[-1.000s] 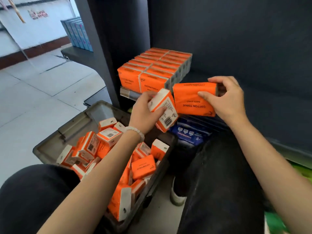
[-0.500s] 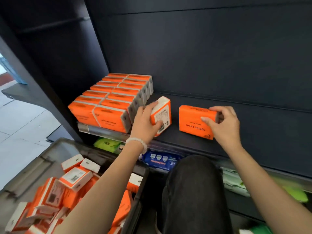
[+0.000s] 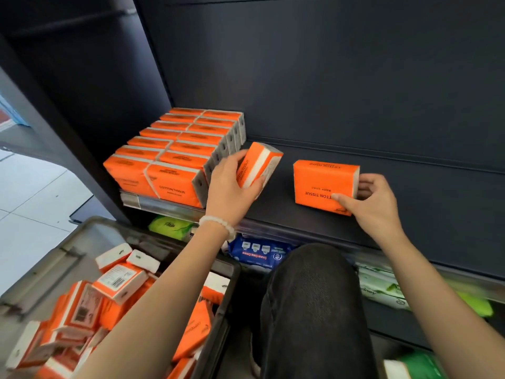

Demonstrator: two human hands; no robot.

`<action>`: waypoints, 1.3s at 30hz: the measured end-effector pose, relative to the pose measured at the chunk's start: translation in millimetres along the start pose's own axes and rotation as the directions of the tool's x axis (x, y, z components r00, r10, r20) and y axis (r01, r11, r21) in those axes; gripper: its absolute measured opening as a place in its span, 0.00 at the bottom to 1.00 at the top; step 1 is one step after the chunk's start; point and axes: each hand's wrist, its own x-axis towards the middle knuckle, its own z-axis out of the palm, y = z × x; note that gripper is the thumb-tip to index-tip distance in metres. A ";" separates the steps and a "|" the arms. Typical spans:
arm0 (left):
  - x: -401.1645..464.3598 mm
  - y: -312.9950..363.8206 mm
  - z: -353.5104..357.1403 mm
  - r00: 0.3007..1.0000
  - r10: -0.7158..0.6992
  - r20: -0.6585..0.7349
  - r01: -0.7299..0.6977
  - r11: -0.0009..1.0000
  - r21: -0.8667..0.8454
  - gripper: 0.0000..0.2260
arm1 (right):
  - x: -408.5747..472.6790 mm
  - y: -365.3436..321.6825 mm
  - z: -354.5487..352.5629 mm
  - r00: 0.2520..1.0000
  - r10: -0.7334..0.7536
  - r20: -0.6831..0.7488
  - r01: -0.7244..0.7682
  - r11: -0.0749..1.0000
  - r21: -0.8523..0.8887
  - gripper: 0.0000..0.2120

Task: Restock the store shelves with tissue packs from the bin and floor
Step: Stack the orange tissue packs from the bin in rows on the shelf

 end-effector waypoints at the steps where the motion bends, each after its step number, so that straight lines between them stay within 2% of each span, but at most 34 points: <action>1: 2.5 2.1 -0.6 1.000 0.011 -0.022 -0.010 1.000 0.023 0.23 | 0.7 -1.8 -2.2 1.000 -0.006 -0.015 0.006 1.000 0.011 0.25; 4: 6.0 6.5 2.8 0.998 0.010 -0.056 -0.002 0.991 0.132 0.26 | 2.0 -3.9 -7.9 0.999 -0.019 -0.036 0.020 0.999 0.025 0.23; 7: 3.8 12.3 11.0 1.000 0.001 0.024 -0.008 0.950 0.313 0.30 | 1.9 -1.6 -11.4 0.999 -0.024 -0.024 0.025 0.999 0.033 0.23; 11: 14.4 17.9 16.3 0.996 -0.024 0.085 -0.018 0.885 0.465 0.26 | 1.7 2.3 -15.5 1.000 -0.030 0.006 0.030 0.999 0.017 0.23; 14: 27.3 16.4 19.2 0.992 -0.051 0.113 -0.020 0.833 0.554 0.27 | 2.6 3.5 -17.3 0.999 -0.031 0.012 0.030 0.999 0.012 0.22; 20: 41.7 1.7 16.9 0.927 -0.076 0.368 -0.163 0.800 0.577 0.30 | 3.5 3.6 -17.5 0.998 -0.053 0.032 0.052 0.998 0.038 0.22; 28: 47.8 8.6 9.3 0.896 -0.114 0.429 -0.185 0.783 0.594 0.31 | 27.1 -19.8 -19.1 0.995 -0.075 -0.069 0.083 0.991 0.109 0.33; 32: 52.2 7.6 0.5 0.889 -0.094 0.449 -0.254 0.715 0.652 0.30 | 34.6 -30.9 -9.7 0.994 -0.099 -0.054 0.102 0.994 0.047 0.33; 36: 50.2 -2.6 -4.1 0.896 -0.066 0.440 -0.286 0.672 0.684 0.32 | 33.4 -32.4 4.2 0.991 -0.108 -0.078 0.111 0.993 0.043 0.26; 39: 45.7 -5.6 0.9 0.919 -0.045 0.392 -0.266 0.664 0.699 0.32 | 29.2 -30.6 13.7 0.976 -0.215 -0.018 0.214 0.976 -0.033 0.25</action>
